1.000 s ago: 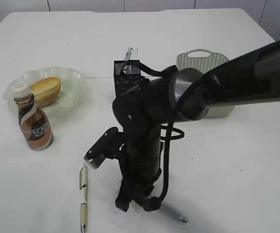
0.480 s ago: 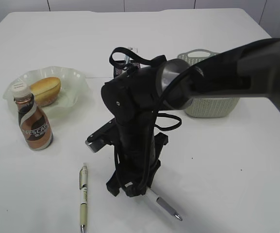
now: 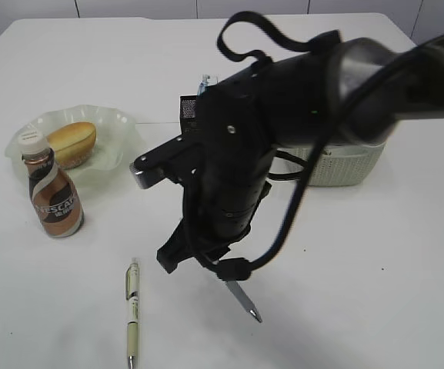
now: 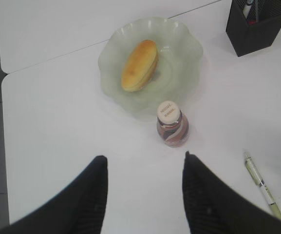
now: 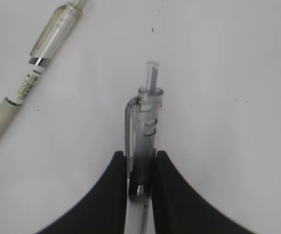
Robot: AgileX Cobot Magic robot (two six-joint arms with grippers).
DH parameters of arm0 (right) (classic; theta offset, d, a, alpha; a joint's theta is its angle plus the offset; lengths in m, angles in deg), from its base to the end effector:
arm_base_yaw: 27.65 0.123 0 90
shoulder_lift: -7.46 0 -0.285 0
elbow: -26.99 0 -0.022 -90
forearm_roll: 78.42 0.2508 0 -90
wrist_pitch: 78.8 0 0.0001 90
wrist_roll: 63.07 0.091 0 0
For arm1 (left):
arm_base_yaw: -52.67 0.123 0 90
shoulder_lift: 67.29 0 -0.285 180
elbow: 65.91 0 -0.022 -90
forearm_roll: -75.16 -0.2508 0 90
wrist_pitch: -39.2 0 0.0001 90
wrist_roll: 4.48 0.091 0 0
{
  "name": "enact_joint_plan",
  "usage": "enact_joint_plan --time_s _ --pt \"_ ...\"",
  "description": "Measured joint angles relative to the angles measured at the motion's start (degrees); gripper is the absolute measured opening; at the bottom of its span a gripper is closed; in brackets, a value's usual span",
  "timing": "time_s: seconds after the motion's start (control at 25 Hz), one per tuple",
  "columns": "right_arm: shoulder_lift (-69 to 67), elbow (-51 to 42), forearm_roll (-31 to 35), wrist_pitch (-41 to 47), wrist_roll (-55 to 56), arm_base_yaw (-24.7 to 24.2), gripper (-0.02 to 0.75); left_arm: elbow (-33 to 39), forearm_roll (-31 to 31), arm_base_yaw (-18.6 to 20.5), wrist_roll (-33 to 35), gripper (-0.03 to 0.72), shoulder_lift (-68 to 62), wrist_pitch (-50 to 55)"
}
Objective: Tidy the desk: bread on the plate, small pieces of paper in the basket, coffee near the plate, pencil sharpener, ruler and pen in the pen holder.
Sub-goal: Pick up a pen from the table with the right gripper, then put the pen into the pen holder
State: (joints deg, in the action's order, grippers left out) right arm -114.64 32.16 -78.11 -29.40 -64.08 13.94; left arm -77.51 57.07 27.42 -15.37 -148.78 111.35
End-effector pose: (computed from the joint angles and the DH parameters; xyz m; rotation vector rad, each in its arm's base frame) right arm 0.3037 0.2701 0.1820 -1.0554 2.7190 0.1274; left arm 0.2287 -0.0781 0.4440 0.2938 2.3963 0.1287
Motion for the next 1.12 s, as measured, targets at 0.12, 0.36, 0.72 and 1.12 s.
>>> enact_joint_plan --time_s 0.12,0.36,0.72,1.12 --pt "8.10 -9.53 0.00 -10.66 0.00 0.00 0.088 0.00 0.00 0.00 0.00 0.368 0.00 0.00" --pt "22.01 -23.25 -0.72 -32.64 0.00 0.00 0.088 0.00 0.00 0.00 0.00 0.368 0.00 0.00" --pt "23.95 -24.06 -6.48 -55.04 0.00 -3.98 0.078 0.00 0.00 0.00 -0.04 0.368 0.00 0.00" --pt "18.86 -19.32 -6.37 -72.03 -1.06 -11.91 0.078 0.00 0.00 0.00 -0.26 0.368 -0.11 0.00"
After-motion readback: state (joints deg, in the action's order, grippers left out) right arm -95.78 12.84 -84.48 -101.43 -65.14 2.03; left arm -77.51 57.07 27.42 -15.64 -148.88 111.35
